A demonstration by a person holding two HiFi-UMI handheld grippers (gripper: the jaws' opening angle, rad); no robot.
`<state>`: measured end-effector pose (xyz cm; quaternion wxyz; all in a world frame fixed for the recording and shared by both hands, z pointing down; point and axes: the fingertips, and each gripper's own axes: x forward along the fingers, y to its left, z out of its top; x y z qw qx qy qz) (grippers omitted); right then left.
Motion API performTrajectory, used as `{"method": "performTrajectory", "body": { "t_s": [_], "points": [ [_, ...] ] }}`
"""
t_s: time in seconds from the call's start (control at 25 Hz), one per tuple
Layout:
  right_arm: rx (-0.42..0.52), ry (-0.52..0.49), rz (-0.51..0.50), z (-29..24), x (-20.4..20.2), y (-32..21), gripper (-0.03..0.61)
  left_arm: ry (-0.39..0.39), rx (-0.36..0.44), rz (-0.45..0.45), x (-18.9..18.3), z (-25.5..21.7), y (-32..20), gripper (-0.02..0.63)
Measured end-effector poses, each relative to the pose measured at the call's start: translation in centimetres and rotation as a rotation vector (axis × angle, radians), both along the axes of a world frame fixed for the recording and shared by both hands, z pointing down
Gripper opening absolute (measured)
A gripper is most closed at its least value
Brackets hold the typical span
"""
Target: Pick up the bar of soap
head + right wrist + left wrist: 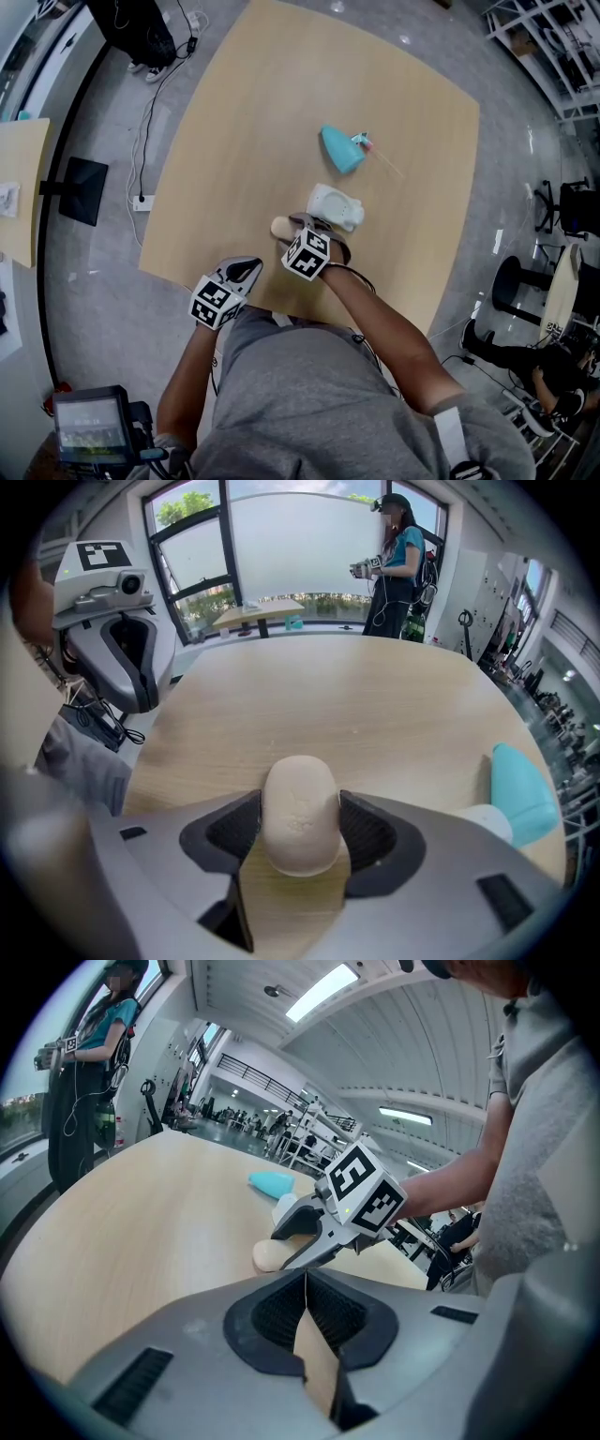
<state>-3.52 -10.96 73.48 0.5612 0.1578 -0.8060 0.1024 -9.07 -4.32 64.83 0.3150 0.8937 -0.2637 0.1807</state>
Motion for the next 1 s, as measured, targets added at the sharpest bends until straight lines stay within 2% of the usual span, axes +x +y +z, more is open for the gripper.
{"method": "performTrajectory", "body": {
  "t_s": [0.44, 0.8, 0.84, 0.92, 1.0],
  "points": [
    [0.046, -0.078, 0.045, -2.0, 0.7, 0.7, 0.255, -0.015, 0.007, 0.04, 0.9, 0.0, 1.7, 0.006],
    [0.123, -0.1, 0.121, -5.2, 5.7, 2.4, 0.252, -0.03, 0.02, 0.078, 5.5, -1.4, 5.1, 0.006],
    [0.128, -0.106, 0.137, -5.6, 6.3, 2.6, 0.237, -0.028, 0.019, 0.081, 6.0, -1.6, 5.7, 0.006],
    [0.151, -0.129, 0.175, -6.8, 7.3, 2.7, 0.027, -0.025, 0.013, 0.092, 7.0, -1.9, 6.9, 0.006],
    [0.167, -0.166, 0.212, -8.3, 8.0, 2.7, 0.008, -0.03, 0.008, 0.113, 7.9, -1.9, 8.3, 0.006]
  ]
}}
